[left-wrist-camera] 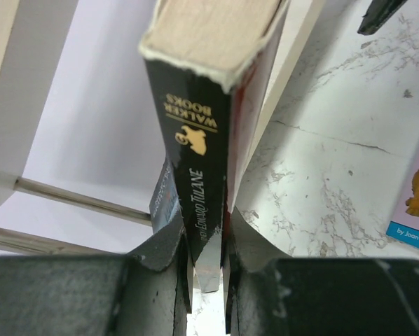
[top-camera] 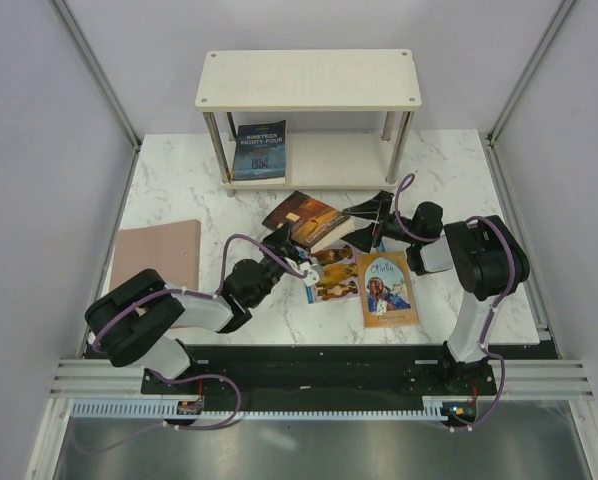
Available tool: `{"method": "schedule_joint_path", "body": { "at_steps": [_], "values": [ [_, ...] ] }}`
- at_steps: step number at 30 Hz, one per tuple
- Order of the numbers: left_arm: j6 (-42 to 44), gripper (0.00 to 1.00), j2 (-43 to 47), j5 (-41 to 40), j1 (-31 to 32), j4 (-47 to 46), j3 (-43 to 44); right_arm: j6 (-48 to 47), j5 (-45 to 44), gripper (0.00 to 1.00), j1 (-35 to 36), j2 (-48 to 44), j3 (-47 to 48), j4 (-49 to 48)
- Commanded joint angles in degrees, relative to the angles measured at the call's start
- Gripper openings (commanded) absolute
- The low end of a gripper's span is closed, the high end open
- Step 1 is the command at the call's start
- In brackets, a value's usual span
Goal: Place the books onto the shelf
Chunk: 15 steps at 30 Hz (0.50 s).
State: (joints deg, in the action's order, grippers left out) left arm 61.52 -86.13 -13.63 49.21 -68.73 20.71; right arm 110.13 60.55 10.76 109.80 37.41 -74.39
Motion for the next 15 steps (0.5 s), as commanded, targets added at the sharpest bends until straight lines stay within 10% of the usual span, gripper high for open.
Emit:
{"method": "schedule_joint_path", "body": {
  "at_steps": [1,15],
  "values": [
    [3.00,0.02,1.05,-1.40,-0.08,-14.07,1.53,-1.23,0.18,0.81,0.22,0.50,0.73,-26.33],
    [0.01,0.02,1.93,6.59,0.80,-4.84,0.82,-0.79,-0.53,0.82,0.13,1.12,2.58,-26.33]
  ]
}}
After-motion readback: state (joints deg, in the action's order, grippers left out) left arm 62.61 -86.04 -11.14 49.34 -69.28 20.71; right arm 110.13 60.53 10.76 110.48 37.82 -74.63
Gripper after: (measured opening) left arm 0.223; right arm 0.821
